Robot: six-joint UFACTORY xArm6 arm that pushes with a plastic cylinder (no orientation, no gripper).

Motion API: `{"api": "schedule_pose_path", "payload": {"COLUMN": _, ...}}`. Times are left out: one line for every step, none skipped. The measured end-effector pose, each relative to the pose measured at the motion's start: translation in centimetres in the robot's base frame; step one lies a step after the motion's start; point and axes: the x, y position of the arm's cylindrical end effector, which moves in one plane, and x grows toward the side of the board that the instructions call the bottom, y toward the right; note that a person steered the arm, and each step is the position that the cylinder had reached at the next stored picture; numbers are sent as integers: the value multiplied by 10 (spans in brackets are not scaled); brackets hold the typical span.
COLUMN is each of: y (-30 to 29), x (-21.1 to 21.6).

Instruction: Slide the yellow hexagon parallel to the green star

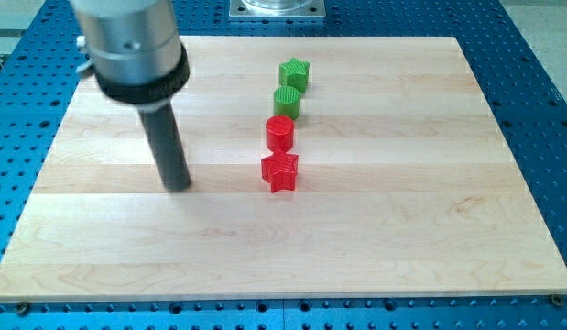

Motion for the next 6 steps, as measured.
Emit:
{"api": "schedule_pose_path", "payload": {"y": -5, "x": -19}}
{"api": "schedule_pose_path", "payload": {"y": -3, "x": -120}}
{"api": "schedule_pose_path", "payload": {"y": 6, "x": -80}}
{"api": "schedule_pose_path", "payload": {"y": -44, "x": -46}}
{"api": "schedule_pose_path", "payload": {"y": -51, "x": -112}}
{"api": "schedule_pose_path", "payload": {"y": 1, "x": -186}}
